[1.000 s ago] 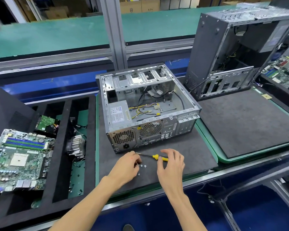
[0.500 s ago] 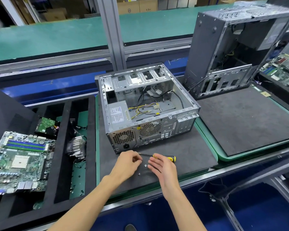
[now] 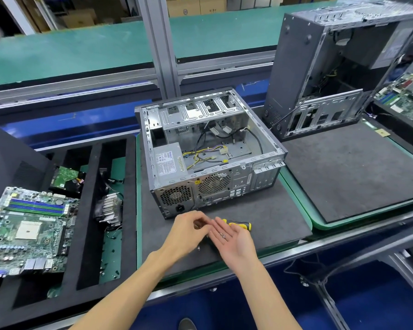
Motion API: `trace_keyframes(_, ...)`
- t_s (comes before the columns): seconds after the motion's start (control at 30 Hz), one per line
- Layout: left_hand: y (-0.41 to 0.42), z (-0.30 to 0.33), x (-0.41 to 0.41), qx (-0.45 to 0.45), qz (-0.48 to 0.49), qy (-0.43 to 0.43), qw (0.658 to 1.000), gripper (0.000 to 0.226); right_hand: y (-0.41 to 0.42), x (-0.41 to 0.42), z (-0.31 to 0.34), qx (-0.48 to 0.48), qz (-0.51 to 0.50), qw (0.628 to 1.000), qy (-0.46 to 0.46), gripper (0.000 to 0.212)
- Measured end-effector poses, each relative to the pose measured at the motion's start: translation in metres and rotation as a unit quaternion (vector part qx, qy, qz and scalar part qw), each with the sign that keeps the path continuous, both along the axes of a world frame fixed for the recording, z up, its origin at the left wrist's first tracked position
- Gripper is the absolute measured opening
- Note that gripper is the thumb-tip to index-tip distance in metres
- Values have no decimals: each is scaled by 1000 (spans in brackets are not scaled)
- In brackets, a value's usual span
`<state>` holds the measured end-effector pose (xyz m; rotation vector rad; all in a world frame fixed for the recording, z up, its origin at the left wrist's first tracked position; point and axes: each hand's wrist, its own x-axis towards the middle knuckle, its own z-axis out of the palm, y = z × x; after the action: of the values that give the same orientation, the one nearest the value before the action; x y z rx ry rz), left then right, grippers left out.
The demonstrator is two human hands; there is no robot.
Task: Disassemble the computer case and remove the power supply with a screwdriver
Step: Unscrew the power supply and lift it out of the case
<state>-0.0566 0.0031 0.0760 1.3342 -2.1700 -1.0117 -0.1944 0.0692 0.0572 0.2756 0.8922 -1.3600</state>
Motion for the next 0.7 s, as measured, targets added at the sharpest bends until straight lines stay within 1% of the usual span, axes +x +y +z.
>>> trace_keyframes(0.1,0,-8,3,21,16,-28,999,11,0,-4,-2,2,-12,1000,1,41)
trace_keyframes(0.17,2,-16,4,27,-9,-76,997,8,0,-7,-3,5,-14,1000,10,42)
trace_keyframes(0.27,3,-22,1,-18,-50,-150,987,4,1,-8,-5,10,-14,1000,22,43)
trace_keyframes(0.33,3,-21,-2,-26,-52,-160,985,8,3,-8,-6,9,-10,1000,28,43)
trace_keyframes(0.4,3,-17,-4,-13,-31,-127,991,9,6,-9,-6,7,-8,999,31,42)
trace_keyframes(0.47,3,-12,-5,9,-11,-57,998,10,6,-10,-7,9,-12,999,31,41)
trace_keyframes(0.57,7,0,-9,28,-33,17,999,16,4,-7,-6,13,-2,999,39,39)
trace_keyframes(0.63,9,6,-12,23,-57,32,998,23,3,-3,-5,11,12,999,39,40)
trace_keyframes(0.7,8,7,-9,8,-49,28,998,26,1,0,-5,6,16,999,33,40)
